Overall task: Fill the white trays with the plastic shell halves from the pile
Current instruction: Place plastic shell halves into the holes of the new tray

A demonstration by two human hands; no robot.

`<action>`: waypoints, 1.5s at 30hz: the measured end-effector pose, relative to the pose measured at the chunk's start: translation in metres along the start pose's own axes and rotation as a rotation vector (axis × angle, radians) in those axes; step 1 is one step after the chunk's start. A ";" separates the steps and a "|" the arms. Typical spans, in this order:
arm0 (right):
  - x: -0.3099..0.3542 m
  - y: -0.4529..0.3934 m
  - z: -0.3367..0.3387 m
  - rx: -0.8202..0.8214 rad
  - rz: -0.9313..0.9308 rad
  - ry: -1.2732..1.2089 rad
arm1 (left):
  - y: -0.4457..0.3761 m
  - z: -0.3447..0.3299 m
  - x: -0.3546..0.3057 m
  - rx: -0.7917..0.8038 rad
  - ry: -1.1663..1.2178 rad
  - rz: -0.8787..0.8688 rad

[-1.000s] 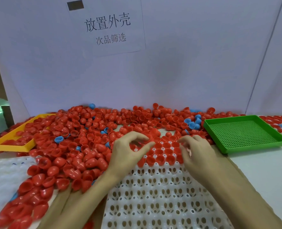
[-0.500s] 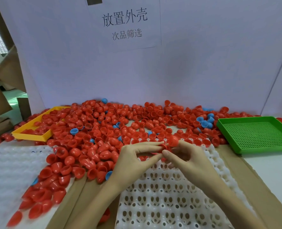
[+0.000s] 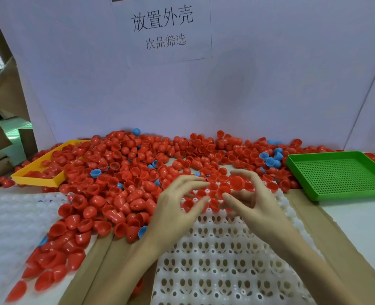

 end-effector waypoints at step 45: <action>-0.012 -0.013 0.063 -0.193 -0.223 1.056 | 0.011 -0.023 0.015 0.271 -0.330 -0.114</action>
Point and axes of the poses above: each hand's wrist, its own y-axis away from the middle knuckle, its own z-axis out of the back of the hand, x = y × z, the point moved 3 cm from there along -y, towards the middle knuckle, and after that the axes turned 5 degrees about z, right-handed, at the moved point
